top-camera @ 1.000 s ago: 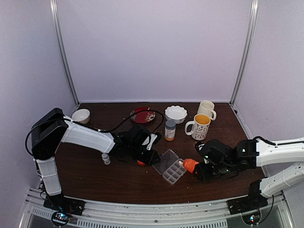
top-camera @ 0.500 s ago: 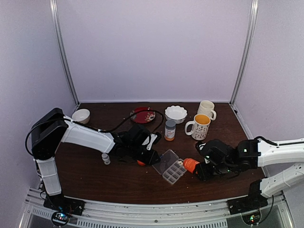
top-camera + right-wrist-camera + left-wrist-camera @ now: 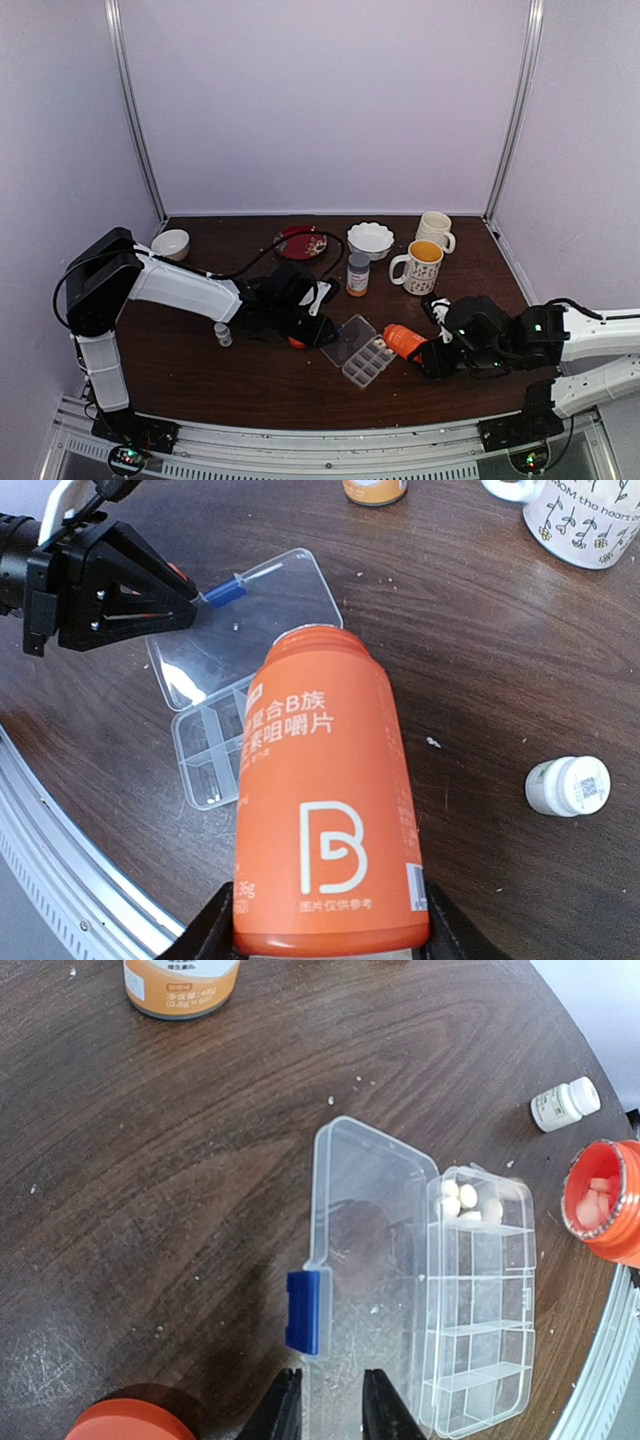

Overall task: Sort the pills into containers
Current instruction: Pick up the lid of the pill bottle from the pill bottle.

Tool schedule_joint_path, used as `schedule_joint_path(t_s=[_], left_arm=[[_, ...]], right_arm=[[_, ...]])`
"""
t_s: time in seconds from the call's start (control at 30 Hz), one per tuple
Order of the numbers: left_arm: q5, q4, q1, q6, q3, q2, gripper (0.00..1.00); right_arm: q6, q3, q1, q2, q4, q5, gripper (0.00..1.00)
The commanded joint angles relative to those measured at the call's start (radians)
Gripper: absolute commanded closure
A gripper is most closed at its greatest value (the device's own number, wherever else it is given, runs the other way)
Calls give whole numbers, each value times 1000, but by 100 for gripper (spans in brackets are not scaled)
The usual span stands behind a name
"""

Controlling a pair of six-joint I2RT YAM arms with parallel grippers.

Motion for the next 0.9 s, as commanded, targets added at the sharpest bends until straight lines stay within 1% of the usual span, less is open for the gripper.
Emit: schedule_joint_path(t_s=[0.0,0.1,0.17,0.27,0.47,0.53,0.63,0.8,0.83,0.87], left_arm=[[-3,67,4,-3,-24,-44,73],[-4,79,4,1,-35,-66,66],[-5,71,5,6,-31,-82,63],[1,60,5,-3,-32,-103,62],[-13,38,4,-28,-72,-175,60],[-39,8,4,-29,-72,-198,60],[-92,-92,3,-33,-57,-223,57],[-150,-218,4,-27,-35,-248,45],[-172,-249,5,-27,-27,-248,37],[-198,-282,4,-31,-20,-249,33]], right_arm=[[-36,-31,4,-55,102,14,100],[-66,-64,3,-104,156,-11,100],[-82,-106,3,-156,216,-15,100],[-93,-168,4,-230,285,-10,100],[-122,-223,3,-345,315,-23,100],[-145,-244,3,-386,338,-47,100],[-194,-279,3,-463,386,-64,100],[-307,-326,3,-573,493,-42,100],[-333,-335,3,-585,506,-39,100],[-376,-345,4,-596,551,-60,100]])
